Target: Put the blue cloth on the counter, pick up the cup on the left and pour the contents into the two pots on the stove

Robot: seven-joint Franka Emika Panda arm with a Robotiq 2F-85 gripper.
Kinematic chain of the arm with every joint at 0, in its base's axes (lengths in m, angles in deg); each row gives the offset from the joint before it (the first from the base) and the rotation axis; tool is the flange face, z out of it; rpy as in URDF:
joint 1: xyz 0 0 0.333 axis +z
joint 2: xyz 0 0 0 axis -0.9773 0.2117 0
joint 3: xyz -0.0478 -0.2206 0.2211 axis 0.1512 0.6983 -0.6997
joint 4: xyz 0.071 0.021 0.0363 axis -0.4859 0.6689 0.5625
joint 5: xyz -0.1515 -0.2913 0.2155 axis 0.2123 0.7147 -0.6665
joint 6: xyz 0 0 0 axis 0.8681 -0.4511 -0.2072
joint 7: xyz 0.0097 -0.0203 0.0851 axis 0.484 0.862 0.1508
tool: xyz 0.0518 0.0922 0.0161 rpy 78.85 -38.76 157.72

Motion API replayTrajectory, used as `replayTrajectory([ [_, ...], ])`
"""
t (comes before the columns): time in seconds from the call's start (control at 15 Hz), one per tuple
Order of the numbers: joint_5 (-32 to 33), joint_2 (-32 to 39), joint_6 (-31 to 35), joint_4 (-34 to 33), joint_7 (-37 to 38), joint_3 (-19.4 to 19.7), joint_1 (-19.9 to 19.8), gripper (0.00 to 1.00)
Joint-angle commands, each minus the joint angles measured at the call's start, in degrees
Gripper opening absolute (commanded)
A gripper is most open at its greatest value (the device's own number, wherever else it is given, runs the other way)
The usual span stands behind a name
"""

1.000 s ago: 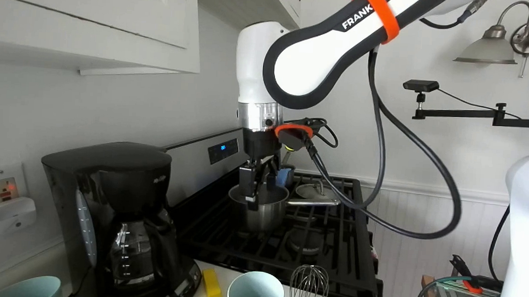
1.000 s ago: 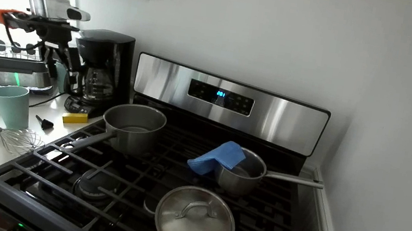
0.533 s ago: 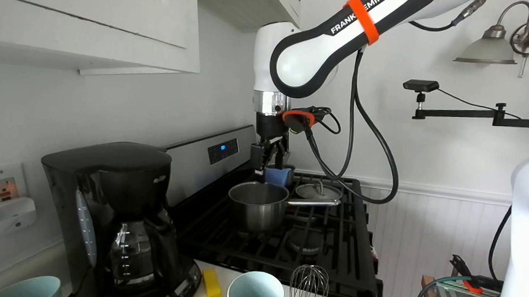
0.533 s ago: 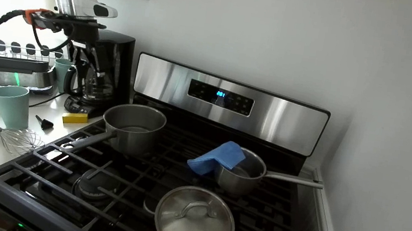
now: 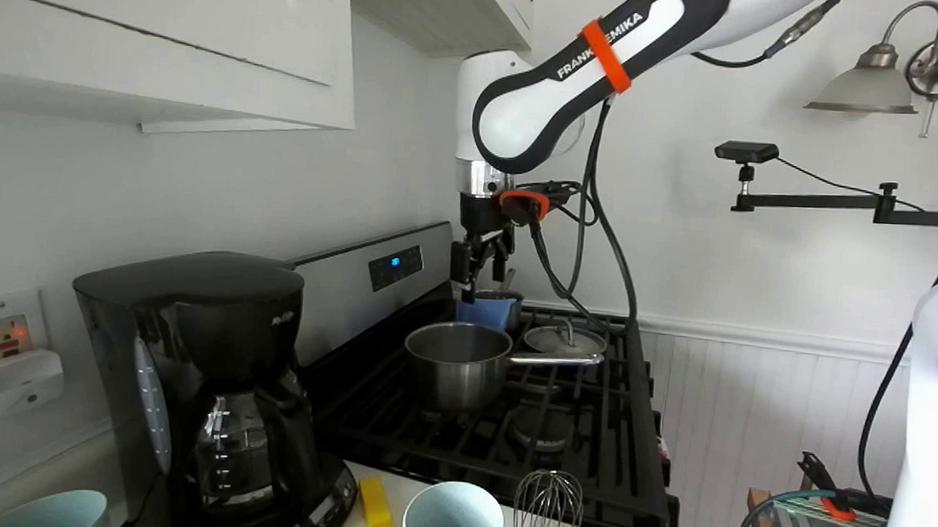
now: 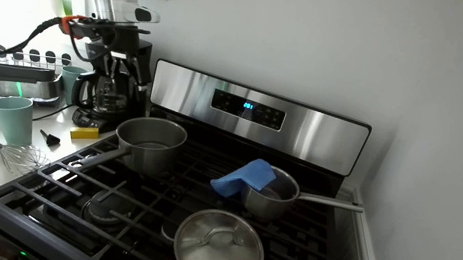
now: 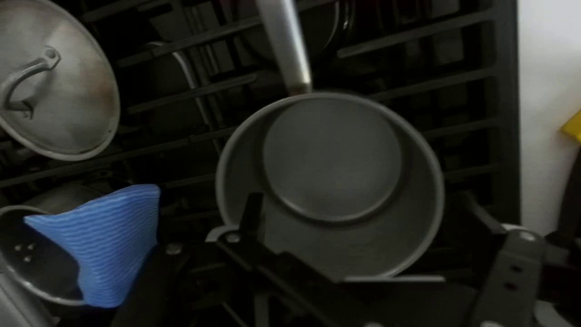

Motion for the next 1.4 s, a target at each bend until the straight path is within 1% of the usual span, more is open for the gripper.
replayTrajectory([
  [0.0,1.0,8.3,-0.4,-9.7,-4.0,3.5,-2.6,1.00],
  [0.07,0.4,10.5,0.1,-11.7,-5.7,4.5,-3.2,1.00],
  [0.13,0.7,12.3,0.3,-13.7,-5.4,5.4,-3.9,1.00],
  [0.27,-1.7,15.8,0.7,-17.2,-8.2,6.7,-5.3,1.00],
  [0.4,-3.3,18.9,2.8,-19.8,-10.8,7.5,-6.9,1.00],
  [0.47,-3.9,20.8,3.8,-21.7,-12.5,7.6,-7.6,1.00],
  [0.67,-8.2,25.5,8.2,-24.9,-18.9,7.0,-10.7,1.00],
  [0.8,-10.8,29.1,8.9,-28.1,-22.8,6.4,-12.7,1.00],
  [0.93,-12.4,32.1,7.6,-31.5,-25.2,5.8,-14.4,1.00],
  [1.0,-12.4,33.5,6.9,-33.1,-25.5,5.8,-14.9,1.00],
  [1.07,-11.2,34.8,5.8,-34.5,-24.1,6.5,-14.7,1.00],
  [1.13,-9.8,36.1,4.7,-36.0,-21.3,7.5,-14.2,1.00],
  [1.33,-8.3,39.5,2.4,-39.6,-13.7,9.8,-13.4,1.00],
])
